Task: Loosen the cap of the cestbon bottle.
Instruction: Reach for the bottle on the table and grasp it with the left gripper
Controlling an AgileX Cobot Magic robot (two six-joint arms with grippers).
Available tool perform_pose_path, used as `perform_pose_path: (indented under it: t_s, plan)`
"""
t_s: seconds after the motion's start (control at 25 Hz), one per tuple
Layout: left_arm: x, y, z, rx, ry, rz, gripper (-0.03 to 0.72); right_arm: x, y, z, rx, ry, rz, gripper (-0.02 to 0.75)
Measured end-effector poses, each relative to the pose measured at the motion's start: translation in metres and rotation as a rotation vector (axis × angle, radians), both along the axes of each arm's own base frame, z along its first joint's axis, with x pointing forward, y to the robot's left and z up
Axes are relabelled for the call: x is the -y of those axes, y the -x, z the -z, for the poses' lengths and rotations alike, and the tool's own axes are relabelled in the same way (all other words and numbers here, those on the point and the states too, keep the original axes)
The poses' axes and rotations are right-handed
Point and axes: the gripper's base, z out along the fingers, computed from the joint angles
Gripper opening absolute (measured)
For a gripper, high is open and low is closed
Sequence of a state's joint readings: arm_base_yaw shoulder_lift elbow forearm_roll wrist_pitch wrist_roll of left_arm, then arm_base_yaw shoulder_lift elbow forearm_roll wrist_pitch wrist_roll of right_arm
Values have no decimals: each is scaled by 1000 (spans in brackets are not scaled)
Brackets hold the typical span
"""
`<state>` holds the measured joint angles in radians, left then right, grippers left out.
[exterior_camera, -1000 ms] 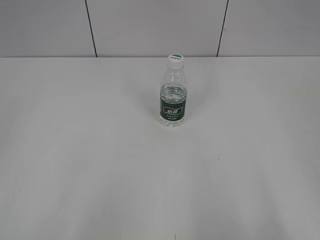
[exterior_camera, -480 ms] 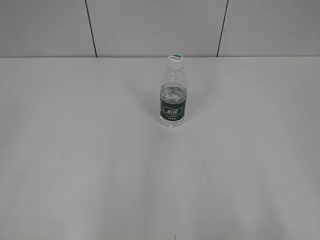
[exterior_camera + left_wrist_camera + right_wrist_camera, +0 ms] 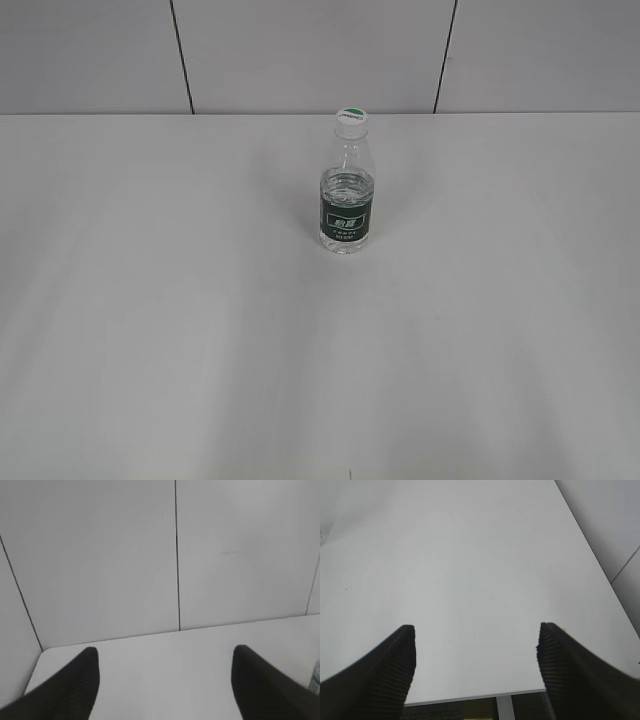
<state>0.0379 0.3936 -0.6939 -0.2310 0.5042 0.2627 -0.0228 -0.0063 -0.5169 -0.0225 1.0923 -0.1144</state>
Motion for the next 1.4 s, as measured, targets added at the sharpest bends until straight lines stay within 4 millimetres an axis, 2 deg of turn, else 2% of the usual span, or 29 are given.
perform_pose_path:
  t_s: [0.16,0.36,0.56,0.64,0.84,1.2,1.4]
  plan:
    - [-3,-31,1,-17,-75,-11,496,0,0,0,0,0,0,580]
    - [-8,-66,-3,51,-82,-58,496,0,0,0,0,0,0,580]
    - [-11,-101,-22,60,-113,-69,496,0,0,0,0,0,0,580]
    - [-12,-124,-25,27,-114,-68,496,0,0,0,0,0,0,580]
    - [-8,-164,-32,37,-119,-55,496,0,0,0,0,0,0,580]
    - [37,-235,12,103,-158,50,496,0,0,0,0,0,0,580]
    - [45,-266,43,124,-118,67,496,0,0,0,0,0,0,580]
